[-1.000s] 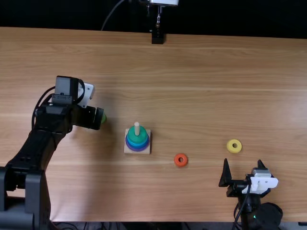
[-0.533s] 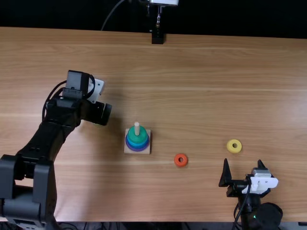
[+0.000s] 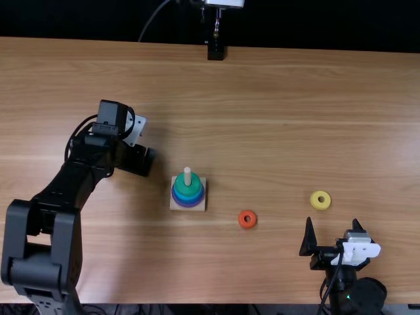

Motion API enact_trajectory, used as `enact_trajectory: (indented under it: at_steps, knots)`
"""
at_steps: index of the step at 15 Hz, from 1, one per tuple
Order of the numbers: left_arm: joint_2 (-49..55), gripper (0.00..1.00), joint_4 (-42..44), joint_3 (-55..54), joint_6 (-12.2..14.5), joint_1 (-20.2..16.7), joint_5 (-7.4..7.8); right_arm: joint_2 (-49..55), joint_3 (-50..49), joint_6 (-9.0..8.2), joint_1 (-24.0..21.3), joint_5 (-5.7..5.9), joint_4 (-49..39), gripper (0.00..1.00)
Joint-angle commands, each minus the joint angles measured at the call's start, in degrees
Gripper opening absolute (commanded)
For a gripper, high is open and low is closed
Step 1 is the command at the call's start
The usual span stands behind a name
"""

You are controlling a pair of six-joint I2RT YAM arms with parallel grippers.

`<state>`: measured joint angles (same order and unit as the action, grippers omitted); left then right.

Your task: Build the Hanoi tower: stack the rings onto the peg from bottom to top in this color order: purple, dark blue, light blue, dark green, light green, yellow, orange.

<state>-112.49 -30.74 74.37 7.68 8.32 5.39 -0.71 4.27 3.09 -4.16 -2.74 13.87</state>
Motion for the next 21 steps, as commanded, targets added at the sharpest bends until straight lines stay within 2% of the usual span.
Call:
enact_trajectory:
  at_steps: [1,5,6,7,8,9,12,14,18,21]
  knots:
    - [-2.65,1.00,-0.16,2.36,1.39,0.47,1.15,0.71,-3.48,0.18,-0.49,-0.32,4.65,1.00]
    - [-2.83,1.00,0.26,2.27,1.49,0.47,1.15,0.71,-3.48,0.18,-0.49,-0.32,4.65,1.00]
    - [-2.83,0.91,0.26,2.27,1.49,0.47,1.15,0.71,-3.48,0.18,-0.49,-0.32,4.65,1.00]
    - [-2.83,0.60,0.16,2.18,1.49,0.47,1.15,0.71,-3.48,0.18,-0.49,-0.32,4.65,1.00]
    - [-2.65,0.18,-0.16,2.18,1.49,0.47,1.15,0.71,-3.48,0.18,-0.49,-0.32,4.65,1.00]
    - [-2.65,0.00,-0.16,2.10,1.39,0.47,1.15,0.71,-3.48,0.18,-0.49,-0.32,4.65,1.00]
    - [-2.12,0.00,-0.58,2.27,1.28,0.30,0.94,0.71,-3.48,0.18,-0.49,-0.32,4.65,1.00]
    - [-1.33,0.00,-5.22,5.35,1.28,0.21,0.41,0.71,-3.48,0.18,-0.49,-0.32,4.65,1.00]
    - [3.06,0.00,-26.00,18.71,1.28,-0.05,0.10,0.71,-3.48,0.18,-0.49,-0.32,4.65,1.00]
    - [3.68,0.00,-40.77,28.20,0.65,0.21,0.52,0.71,-3.48,0.18,-0.49,-0.32,4.65,1.00]
